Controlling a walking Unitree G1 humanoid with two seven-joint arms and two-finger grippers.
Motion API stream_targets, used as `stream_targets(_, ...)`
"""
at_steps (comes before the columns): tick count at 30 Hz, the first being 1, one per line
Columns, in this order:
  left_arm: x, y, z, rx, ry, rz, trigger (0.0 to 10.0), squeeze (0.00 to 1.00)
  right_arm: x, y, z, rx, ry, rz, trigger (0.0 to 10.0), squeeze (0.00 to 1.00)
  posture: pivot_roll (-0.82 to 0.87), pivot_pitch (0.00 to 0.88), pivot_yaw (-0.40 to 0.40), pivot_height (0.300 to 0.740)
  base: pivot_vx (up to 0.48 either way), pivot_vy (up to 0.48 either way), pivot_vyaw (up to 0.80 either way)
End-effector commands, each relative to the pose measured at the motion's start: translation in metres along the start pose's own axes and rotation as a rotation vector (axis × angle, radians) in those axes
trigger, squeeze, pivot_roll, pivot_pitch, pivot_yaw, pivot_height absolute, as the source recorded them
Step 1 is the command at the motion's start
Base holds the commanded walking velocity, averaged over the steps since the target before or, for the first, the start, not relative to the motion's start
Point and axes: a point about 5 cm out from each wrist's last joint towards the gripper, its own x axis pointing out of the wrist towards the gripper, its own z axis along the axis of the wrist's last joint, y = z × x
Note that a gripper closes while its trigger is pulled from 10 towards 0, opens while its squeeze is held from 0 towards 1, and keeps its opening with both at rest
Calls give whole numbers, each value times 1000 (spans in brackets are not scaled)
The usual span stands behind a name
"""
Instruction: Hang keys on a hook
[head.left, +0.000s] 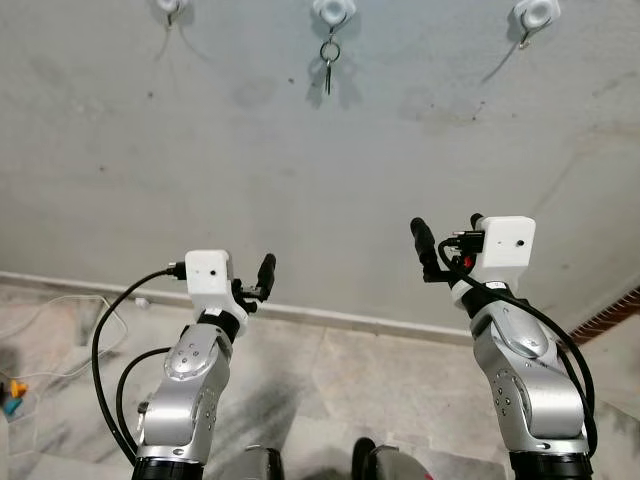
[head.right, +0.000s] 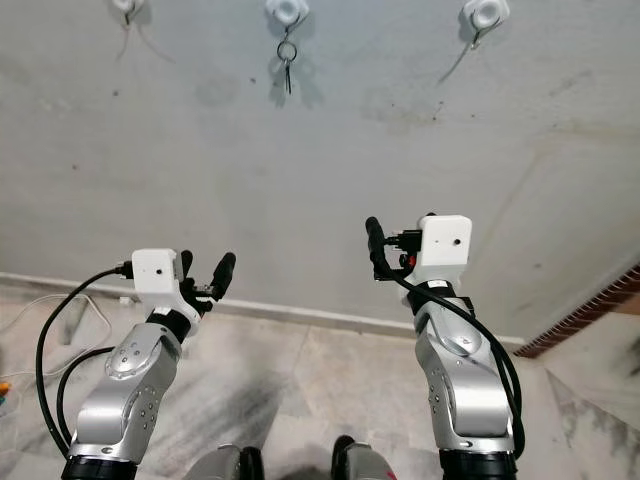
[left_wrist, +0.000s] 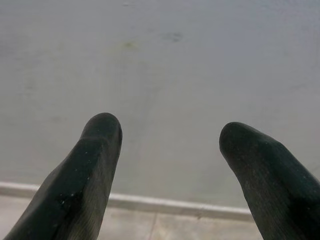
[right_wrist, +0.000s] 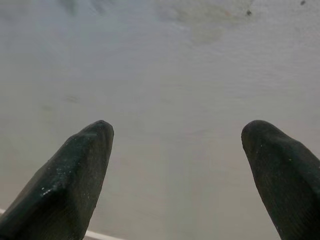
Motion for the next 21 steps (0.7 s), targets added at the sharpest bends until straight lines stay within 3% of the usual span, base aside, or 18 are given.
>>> stream_targets(1,-3,5,-3,-1,10,24,10000,0,0,2,0,-4,0,14,10000,0,-46,144,33,740,-356,0,0)
stream_targets(21,-3,4,-3,-6,10,19,10000,0,-1,1,-1,-2,4,6,10000,0,-50,150,37,740,-298,0,0)
